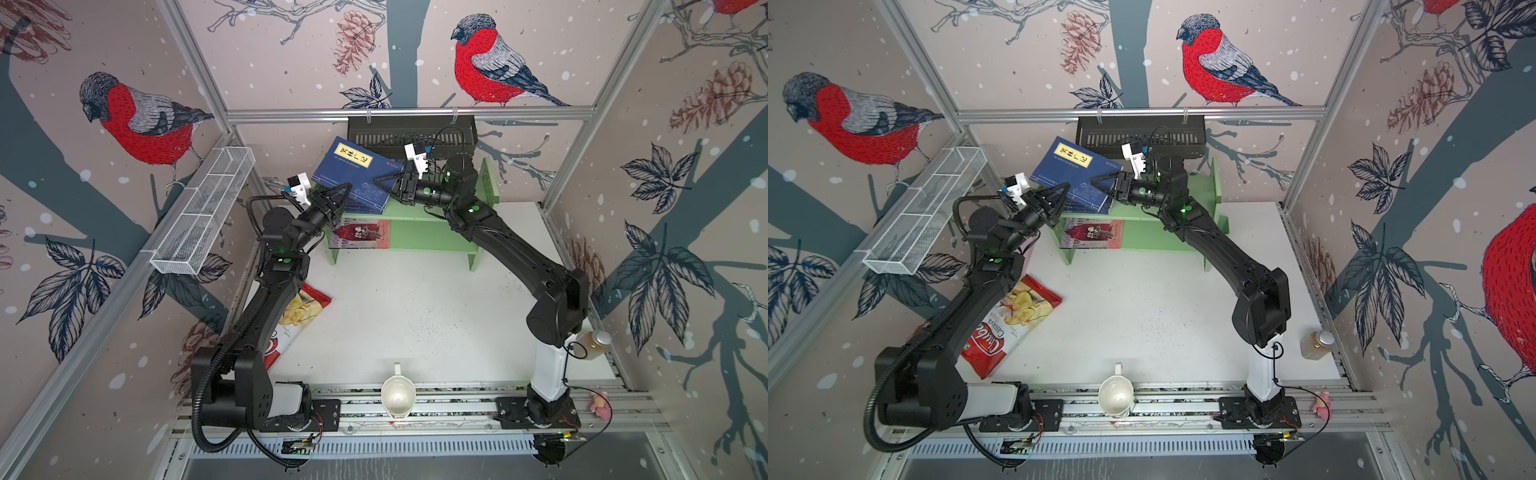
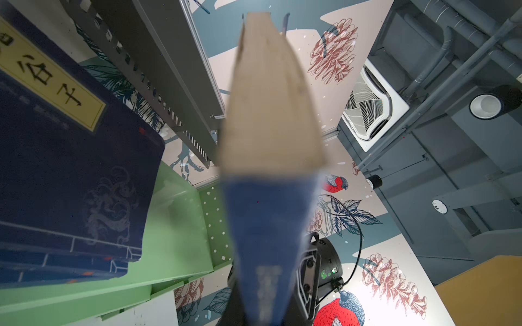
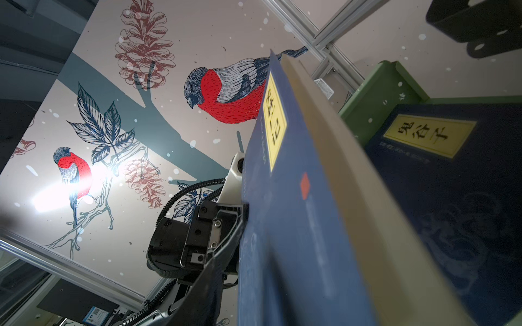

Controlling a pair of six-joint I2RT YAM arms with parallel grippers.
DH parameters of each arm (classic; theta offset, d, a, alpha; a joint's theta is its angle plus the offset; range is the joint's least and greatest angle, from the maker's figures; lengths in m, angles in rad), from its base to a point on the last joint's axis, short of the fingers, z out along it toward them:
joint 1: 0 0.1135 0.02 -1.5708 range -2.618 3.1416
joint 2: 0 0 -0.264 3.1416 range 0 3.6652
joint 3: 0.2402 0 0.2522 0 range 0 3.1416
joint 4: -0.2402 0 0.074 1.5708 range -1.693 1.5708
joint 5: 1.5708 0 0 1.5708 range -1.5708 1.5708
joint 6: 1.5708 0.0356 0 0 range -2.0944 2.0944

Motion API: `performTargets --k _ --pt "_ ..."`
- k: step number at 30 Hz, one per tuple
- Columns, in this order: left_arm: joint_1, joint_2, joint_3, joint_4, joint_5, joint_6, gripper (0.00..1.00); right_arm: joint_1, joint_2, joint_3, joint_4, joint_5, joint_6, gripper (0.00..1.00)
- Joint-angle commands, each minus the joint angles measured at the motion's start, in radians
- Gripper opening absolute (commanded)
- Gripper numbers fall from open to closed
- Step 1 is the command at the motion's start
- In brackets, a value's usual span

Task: Stacking books/files
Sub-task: Place the book on the bookshelf.

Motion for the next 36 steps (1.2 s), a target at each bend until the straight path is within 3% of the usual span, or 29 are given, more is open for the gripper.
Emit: performTargets --k 1,7,10,12,14,18,22,24,28,36 --pt "-0.003 0.009 0.023 0.092 -0.022 -0.034 0.0 0.01 0.013 0.012 0.023 0.014 -0.016 0.35" --pt "-0.01 0.017 0.028 0.075 -0.023 -0.033 0.0 0.004 0.04 0.064 -0.005 0.015 -0.028 0.2" --pt "-0.013 0.006 0.015 0.054 -0.02 -0.018 0.0 -0.009 0.062 0.102 -0.036 0.003 -0.037 0.06" --pt "-0.013 -0.002 0.007 0.037 -0.013 0.0 0.0 -0.021 0.069 0.112 -0.039 -0.008 -0.036 0.06" --pt "-0.011 -0.013 -0.001 0.01 -0.008 0.032 0.09 -0.034 0.07 0.113 -0.038 -0.023 -0.029 0.05" --pt "-0.009 -0.02 -0.018 -0.031 -0.012 0.055 0.18 -0.056 0.074 0.121 -0.037 -0.063 -0.017 0.05" --pt "0.007 -0.027 -0.019 -0.081 -0.001 0.081 0.49 -0.072 0.081 0.148 -0.072 -0.098 -0.019 0.04" --pt "0.022 -0.043 -0.015 -0.141 0.003 0.112 0.55 -0.08 0.086 0.172 -0.123 -0.106 -0.044 0.04" --pt "0.068 -0.089 0.011 -0.304 0.022 0.209 0.57 -0.106 0.105 0.202 -0.18 -0.169 -0.039 0.04" --pt "0.12 -0.127 0.128 -0.429 0.077 0.346 0.54 -0.135 0.162 0.26 -0.294 -0.235 -0.047 0.04"
